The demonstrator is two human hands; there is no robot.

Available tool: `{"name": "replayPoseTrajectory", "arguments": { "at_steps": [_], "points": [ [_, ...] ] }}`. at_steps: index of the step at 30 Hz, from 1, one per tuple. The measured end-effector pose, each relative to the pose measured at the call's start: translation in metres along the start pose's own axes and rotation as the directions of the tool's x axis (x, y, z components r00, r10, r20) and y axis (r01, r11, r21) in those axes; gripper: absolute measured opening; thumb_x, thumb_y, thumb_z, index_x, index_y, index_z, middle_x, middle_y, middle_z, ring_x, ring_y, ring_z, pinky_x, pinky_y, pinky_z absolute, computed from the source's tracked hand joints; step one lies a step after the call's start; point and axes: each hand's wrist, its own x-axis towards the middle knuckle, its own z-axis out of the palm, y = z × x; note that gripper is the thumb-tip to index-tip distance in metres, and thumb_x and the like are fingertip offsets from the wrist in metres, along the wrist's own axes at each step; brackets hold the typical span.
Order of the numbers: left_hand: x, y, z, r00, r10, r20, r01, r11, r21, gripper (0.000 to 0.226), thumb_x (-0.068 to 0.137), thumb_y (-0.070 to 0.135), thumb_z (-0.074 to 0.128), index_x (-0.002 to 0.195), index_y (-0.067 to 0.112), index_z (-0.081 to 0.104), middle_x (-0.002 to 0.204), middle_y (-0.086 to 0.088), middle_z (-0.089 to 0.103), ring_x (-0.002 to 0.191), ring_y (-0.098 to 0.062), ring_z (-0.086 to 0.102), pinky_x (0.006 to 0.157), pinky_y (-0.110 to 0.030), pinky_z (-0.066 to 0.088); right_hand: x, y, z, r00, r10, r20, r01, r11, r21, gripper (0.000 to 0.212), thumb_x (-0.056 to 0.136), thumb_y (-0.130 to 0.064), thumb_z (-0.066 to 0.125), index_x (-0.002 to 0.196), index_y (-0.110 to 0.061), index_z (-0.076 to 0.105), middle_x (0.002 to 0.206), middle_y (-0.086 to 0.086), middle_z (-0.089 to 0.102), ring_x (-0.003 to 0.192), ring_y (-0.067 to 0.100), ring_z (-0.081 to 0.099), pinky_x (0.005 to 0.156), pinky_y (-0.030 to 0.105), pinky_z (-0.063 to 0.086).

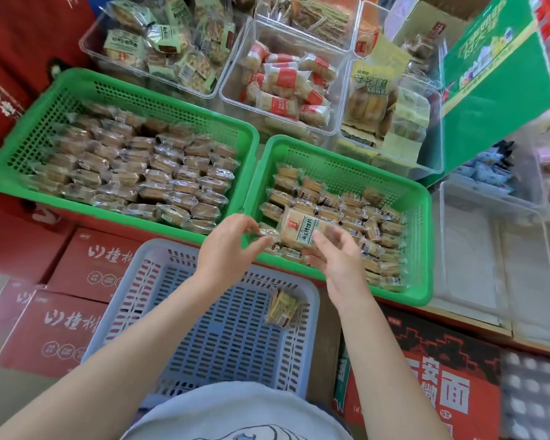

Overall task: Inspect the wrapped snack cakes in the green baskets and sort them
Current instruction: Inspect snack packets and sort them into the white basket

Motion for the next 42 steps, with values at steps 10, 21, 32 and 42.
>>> {"name": "replayPoseTrajectory", "arguments": {
  "at_steps": [10,21,32,42],
  "points": [
    [0.058,-0.04,0.035,0.918,-0.06,0.391,-0.201,0.781,0.592,0.062,0.101,0.064,0.021,0.145,0.031,0.049,0.163,-0.004,-0.029,0.149,-0.029,-0.031,0.124,-0.054,-0.006,0.081,0.01,0.031,0.937,-0.292,0.192,0.346,0.69,-0.636,0.025,0.092,-0.012,0.069,0.113,-0.021,0.06,0.103,-0.011,0.061,0.093,0.003,0.057,0.082,0.022,0.049],
    [0.055,-0.049,0.043,0.951,0.001,0.308,-0.18,0.813,0.554,0.053,0.098,0.061,0.027,0.121,0.036,0.069,0.167,0.0,-0.019,0.154,-0.024,-0.02,0.123,-0.053,0.0,0.104,0.036,0.037,0.632,-0.61,0.478,0.648,0.077,-0.758,0.027,0.085,0.005,0.067,0.112,-0.002,0.065,0.102,0.013,0.062,0.091,0.03,0.058,0.076,0.037,0.052],
    [0.054,-0.056,0.046,0.959,0.059,0.277,-0.207,0.814,0.543,0.049,0.096,0.06,0.033,0.113,0.028,0.065,0.17,-0.003,-0.004,0.156,-0.027,-0.01,0.122,-0.054,0.012,0.114,0.032,0.054,0.745,-0.393,0.539,0.621,0.114,-0.776,0.039,0.083,-0.001,0.073,0.119,-0.002,0.058,0.105,0.012,0.065,0.097,0.029,0.06,0.08,0.034,0.047],
    [0.061,-0.046,0.046,0.953,-0.038,0.3,-0.161,0.776,0.61,0.065,0.101,0.062,0.017,0.159,0.033,0.025,0.168,0.001,-0.019,0.153,-0.023,-0.024,0.121,-0.057,-0.01,0.126,0.027,0.061,0.741,-0.375,0.557,0.563,-0.105,-0.82,0.012,0.083,0.005,0.06,0.091,0.004,0.07,0.094,0.017,0.057,0.091,0.036,0.053,0.076,0.045,0.046]
  ]
}}
